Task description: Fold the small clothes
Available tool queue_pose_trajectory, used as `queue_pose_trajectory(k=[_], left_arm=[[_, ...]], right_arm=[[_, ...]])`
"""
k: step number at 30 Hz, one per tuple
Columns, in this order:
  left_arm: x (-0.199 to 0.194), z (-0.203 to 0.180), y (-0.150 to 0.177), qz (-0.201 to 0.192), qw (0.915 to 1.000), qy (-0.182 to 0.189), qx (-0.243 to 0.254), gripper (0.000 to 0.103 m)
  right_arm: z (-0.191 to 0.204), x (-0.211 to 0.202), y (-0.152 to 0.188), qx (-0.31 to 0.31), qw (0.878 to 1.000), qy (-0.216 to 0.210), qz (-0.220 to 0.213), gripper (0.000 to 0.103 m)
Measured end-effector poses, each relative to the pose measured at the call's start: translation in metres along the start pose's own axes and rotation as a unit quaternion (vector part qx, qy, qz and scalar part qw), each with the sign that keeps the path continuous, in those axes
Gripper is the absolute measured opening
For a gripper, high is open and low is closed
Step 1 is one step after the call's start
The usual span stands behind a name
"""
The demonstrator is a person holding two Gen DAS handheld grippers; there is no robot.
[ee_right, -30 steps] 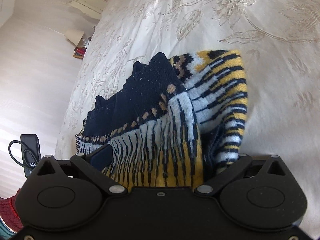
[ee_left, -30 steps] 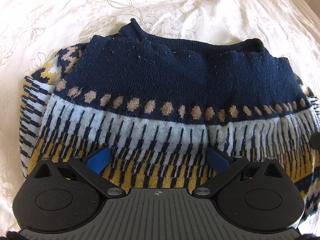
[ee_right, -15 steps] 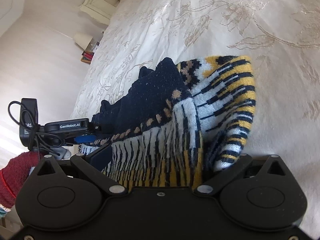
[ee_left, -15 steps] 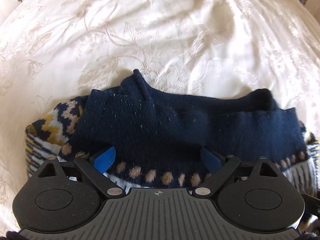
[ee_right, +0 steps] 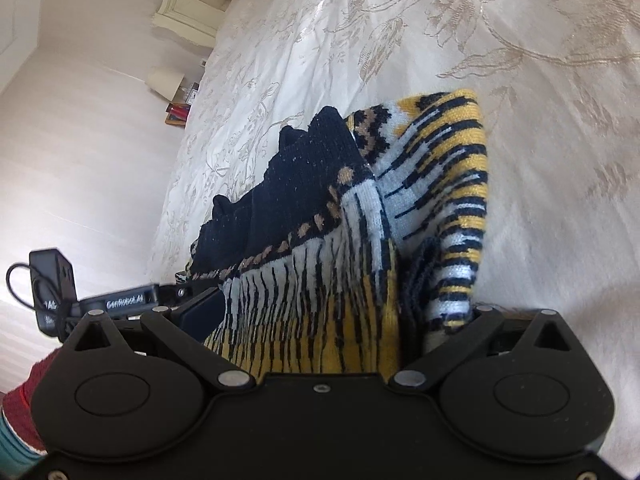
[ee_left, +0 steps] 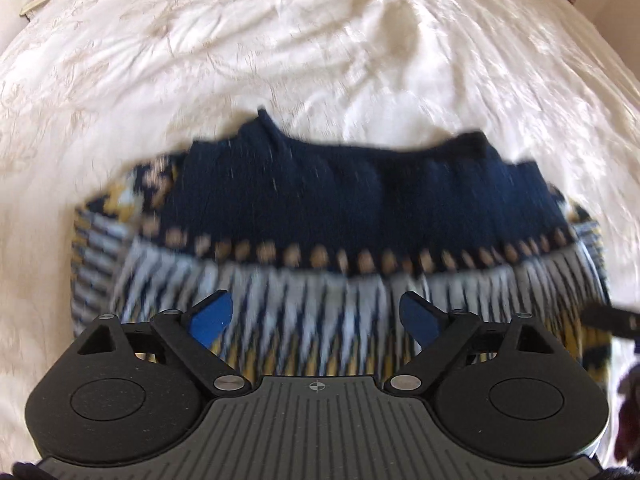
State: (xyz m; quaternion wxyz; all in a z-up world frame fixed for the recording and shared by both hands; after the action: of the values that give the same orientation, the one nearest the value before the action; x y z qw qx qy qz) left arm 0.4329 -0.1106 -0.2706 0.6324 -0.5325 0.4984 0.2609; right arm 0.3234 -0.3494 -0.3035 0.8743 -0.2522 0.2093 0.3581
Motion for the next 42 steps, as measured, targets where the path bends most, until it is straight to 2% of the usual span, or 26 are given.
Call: queue_pose_trajectory(k=[4,7,9,11,12,13,20,26,32,37,42], left_arm=[[0.007,-0.004,0.045,0.032,0.9995,0.000,0.008,0.092],[0.003,-0.005,0.056,0.026,0.9996,0.002,0.014,0.091],[-0.008,-0.002,0.051,0.020,0.9997,0.008,-0.008,0.091],[-0.021,0.006,0.048,0.004,0.9994,0.014,-0.032,0.091],[-0.029,0.010,0.048,-0.004,0.9991,0.014,-0.040,0.090],[-0.035,0.015,0.048,-0.010,0.9989,0.013,-0.044,0.090],[-0.078,0.061,0.080,-0.029,0.9977,0.006,-0.061,0.091],[-0.112,0.113,0.112,-0.038,0.9935,-0.005,-0.107,0.091],[-0.129,0.159,0.143,-0.038,0.9884,-0.010,-0.147,0.091],[-0.137,0.186,0.163,-0.035,0.9854,-0.011,-0.167,0.091],[-0.142,0.203,0.176,-0.033,0.9838,-0.011,-0.176,0.091]], right_arm=[[0.001,-0.003,0.004,0.008,1.000,0.020,0.002,0.102],[0.002,-0.005,0.006,0.018,0.999,0.047,0.003,0.102],[0.004,-0.005,0.005,0.012,0.997,0.073,0.002,0.091],[0.007,-0.004,0.003,-0.003,0.995,0.098,0.004,0.059],[0.006,-0.005,0.003,-0.010,0.993,0.119,0.009,0.051],[0.006,-0.006,0.002,-0.018,0.990,0.136,0.012,0.033],[0.057,-0.013,-0.006,-0.075,0.985,0.155,0.004,0.031],[0.121,0.011,-0.004,-0.121,0.981,0.153,0.021,0.031],[0.183,0.055,0.011,-0.169,0.973,0.149,0.051,0.030],[0.223,0.105,0.037,-0.203,0.965,0.145,0.082,0.030],[0.233,0.158,0.065,-0.222,0.952,0.175,0.114,0.030]])
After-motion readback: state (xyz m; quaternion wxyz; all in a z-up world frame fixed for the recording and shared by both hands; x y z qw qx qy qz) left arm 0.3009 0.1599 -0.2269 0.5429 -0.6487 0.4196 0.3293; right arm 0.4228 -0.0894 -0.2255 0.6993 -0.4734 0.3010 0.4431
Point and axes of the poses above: each gripper's, at about its wrist camera, not at the fingertips, and x roughly the way its jaws point, z to its left, y to its underside, the point moved 10 cm from there along x, roughly the way its jaws point, and after that the axes turned 5 degrees about -z, right-handed, at the moved point
